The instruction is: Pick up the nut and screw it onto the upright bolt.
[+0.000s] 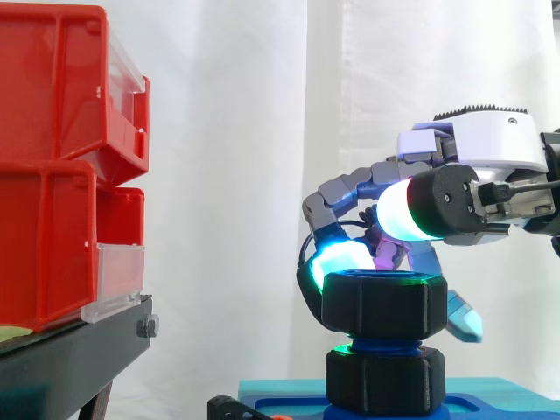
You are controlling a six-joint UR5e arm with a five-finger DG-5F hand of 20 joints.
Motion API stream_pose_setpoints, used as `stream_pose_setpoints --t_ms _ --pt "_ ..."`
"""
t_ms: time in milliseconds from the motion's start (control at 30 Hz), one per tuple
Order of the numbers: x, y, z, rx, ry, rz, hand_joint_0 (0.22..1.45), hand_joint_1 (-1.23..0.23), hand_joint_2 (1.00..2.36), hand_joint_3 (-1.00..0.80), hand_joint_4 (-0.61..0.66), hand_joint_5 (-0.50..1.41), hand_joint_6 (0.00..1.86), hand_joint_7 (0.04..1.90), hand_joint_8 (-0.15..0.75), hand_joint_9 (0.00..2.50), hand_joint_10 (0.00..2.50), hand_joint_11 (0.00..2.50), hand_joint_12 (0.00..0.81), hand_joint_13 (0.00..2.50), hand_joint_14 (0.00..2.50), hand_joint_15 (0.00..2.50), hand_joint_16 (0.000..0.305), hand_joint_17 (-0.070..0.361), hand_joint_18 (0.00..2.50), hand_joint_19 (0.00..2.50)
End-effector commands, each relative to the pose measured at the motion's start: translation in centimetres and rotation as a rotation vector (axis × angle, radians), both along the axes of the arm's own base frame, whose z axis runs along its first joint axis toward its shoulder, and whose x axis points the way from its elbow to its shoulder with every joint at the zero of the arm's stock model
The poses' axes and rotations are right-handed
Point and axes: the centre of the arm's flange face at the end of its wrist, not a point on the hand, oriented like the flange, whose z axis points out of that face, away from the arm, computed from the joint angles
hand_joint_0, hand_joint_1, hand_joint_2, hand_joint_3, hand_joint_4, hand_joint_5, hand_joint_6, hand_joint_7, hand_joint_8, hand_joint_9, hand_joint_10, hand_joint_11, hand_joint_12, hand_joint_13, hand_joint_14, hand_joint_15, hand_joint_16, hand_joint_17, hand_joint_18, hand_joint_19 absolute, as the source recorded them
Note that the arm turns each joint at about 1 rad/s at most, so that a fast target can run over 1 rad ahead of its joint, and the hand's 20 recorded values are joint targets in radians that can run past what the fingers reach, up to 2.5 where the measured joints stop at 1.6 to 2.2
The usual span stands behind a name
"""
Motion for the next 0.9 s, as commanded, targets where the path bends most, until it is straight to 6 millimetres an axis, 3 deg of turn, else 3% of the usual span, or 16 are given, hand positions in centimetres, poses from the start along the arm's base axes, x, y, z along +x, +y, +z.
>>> stream_pose_setpoints --t_ms 0,200,333,533,867 --pt "0.0 -0.5 0.0 0.001 -0.001 -0.004 0.52 -0.38 1.0 -0.5 0.14 0.03 0.5 1.45 0.297 1.8 0.02 0.58 0.247 1.23 0.01 0.22 0.022 0.049 0.54 0.0" --pt "0.1 -0.5 0.4 0.0 -0.012 0.005 0.5 -0.39 1.0 -0.5 0.22 -0.06 0.5 1.02 0.291 1.42 0.01 0.37 0.284 0.94 0.0 0.13 0.028 0.063 0.46 0.0" --pt "0.5 0.1 1.3 0.0 -0.026 0.012 0.48 -0.4 1.0 -0.5 0.2 -0.12 0.5 0.79 0.283 1.14 0.01 0.16 0.313 0.75 0.0 0.07 0.035 0.078 0.38 0.0" --pt "0.7 0.6 1.7 -0.004 -0.03 0.015 0.47 -0.4 1.0 -0.5 0.18 -0.14 0.5 0.7 0.263 0.9 0.0 0.0 0.338 0.52 0.0 0.0 0.04 0.09 0.22 0.0" --pt "0.9 3.1 1.4 -0.007 -0.016 0.02 0.45 -0.39 1.0 -0.5 0.16 -0.14 0.5 0.68 0.24 0.63 0.0 0.0 0.342 0.22 0.0 0.0 0.043 0.097 0.0 0.0"
